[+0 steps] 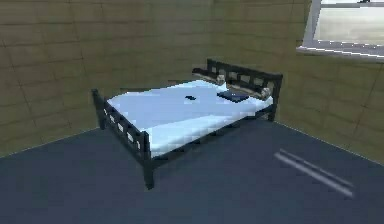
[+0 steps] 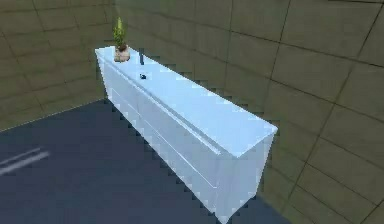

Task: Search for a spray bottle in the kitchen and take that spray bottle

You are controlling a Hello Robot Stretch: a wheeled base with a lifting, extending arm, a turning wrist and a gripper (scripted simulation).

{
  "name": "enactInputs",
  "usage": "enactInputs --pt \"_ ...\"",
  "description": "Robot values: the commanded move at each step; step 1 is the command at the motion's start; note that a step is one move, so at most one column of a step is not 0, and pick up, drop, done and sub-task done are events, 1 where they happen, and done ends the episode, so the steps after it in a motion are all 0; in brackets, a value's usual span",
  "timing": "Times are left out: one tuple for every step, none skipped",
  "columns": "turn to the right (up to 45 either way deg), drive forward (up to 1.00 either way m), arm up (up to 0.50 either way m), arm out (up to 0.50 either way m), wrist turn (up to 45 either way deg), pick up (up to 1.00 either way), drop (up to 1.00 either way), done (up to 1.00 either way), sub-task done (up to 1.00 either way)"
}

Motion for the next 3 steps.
enactInputs --pt "-45.0 0.0 0.0 0.0 0.0 0.0 0.0 0.0 0.0" --pt "-24.0 0.0 0.0 0.0 0.0 0.0 0.0 0.0 0.0" --pt "0.0 0.8 0.0 0.0 0.0 0.0 0.0 0.0 0.0"
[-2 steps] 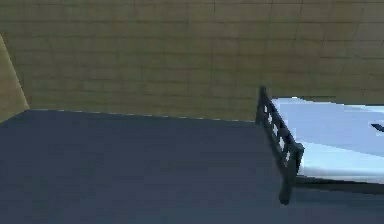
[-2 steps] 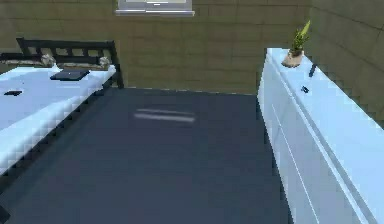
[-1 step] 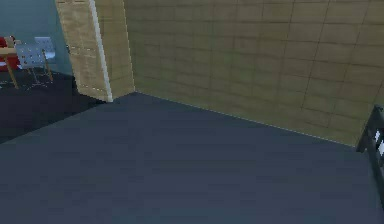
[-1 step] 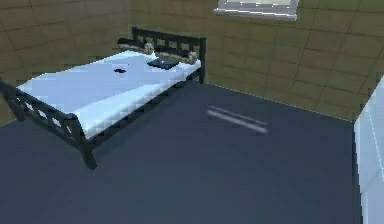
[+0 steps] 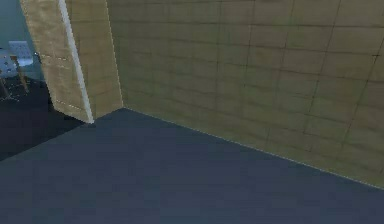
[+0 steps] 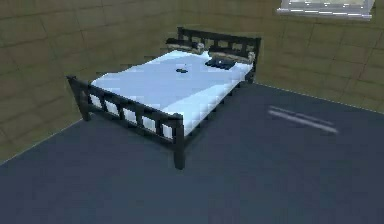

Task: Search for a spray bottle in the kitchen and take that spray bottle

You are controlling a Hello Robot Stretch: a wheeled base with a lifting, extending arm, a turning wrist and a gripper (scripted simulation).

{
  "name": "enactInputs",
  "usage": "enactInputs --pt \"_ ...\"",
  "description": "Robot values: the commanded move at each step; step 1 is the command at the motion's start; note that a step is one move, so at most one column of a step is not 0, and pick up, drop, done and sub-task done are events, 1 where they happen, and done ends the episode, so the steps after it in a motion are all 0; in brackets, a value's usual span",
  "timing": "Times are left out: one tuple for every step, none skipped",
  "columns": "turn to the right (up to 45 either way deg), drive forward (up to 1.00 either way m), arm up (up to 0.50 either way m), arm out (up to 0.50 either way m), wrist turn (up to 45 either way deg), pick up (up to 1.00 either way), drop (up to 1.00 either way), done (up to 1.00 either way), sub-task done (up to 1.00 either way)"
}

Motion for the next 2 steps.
enactInputs --pt "-45.0 0.0 0.0 0.0 0.0 0.0 0.0 0.0 0.0" --pt "-3.0 0.0 0.0 0.0 0.0 0.0 0.0 0.0 0.0"
